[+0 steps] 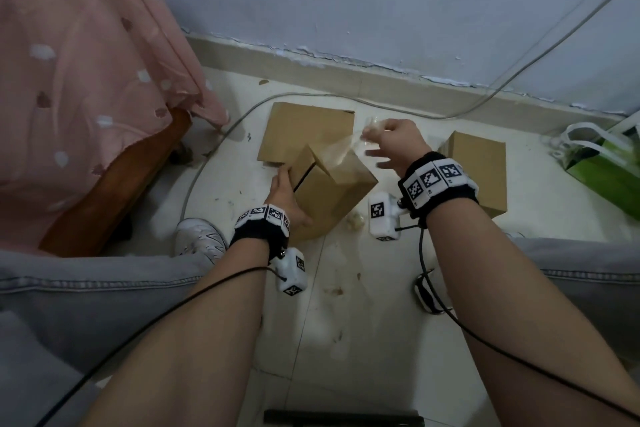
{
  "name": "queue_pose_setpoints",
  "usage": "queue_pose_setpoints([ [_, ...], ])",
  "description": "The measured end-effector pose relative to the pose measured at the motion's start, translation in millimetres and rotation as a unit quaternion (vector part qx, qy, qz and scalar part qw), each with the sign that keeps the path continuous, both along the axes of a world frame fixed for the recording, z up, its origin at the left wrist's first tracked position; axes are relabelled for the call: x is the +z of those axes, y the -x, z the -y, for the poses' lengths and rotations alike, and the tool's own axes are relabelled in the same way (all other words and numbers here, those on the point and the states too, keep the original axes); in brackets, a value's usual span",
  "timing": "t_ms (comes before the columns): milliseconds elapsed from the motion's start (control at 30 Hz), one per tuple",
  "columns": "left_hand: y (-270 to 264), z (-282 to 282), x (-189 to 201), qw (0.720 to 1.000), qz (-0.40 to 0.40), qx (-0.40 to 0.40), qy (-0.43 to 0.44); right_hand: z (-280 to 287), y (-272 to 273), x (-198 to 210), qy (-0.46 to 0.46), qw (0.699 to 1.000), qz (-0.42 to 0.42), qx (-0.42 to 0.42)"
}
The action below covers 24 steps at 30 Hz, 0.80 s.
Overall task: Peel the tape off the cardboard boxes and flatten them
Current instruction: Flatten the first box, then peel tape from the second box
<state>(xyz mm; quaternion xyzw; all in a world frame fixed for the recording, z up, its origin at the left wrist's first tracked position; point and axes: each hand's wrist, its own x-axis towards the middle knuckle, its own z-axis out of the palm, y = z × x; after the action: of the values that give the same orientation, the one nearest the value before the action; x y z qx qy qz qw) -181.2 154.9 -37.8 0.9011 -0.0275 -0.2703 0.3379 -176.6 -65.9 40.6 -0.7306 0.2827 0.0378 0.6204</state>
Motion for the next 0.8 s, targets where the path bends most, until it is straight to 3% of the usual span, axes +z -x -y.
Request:
queue_pose_setpoints([
  [100,6,1,-5,1.0,-0.019,-0.019,0.008,-14,7,12,-0.144,0.988,-0.016,0.058],
  [267,-1,21,12,0.995,0.058,-0.055,0.05,-38,11,11,-0.206,0.974,-0.041,0.088],
  [500,-8,23,16,0.994,0.1,-0.022,0.046,-42,7,10,-0.147,0.987,0.014,0.056],
  [800,-5,18,16,0.993,0.105,-0.007,0.058,-43,12,1,-0.117,0.993,0.004,-0.032],
])
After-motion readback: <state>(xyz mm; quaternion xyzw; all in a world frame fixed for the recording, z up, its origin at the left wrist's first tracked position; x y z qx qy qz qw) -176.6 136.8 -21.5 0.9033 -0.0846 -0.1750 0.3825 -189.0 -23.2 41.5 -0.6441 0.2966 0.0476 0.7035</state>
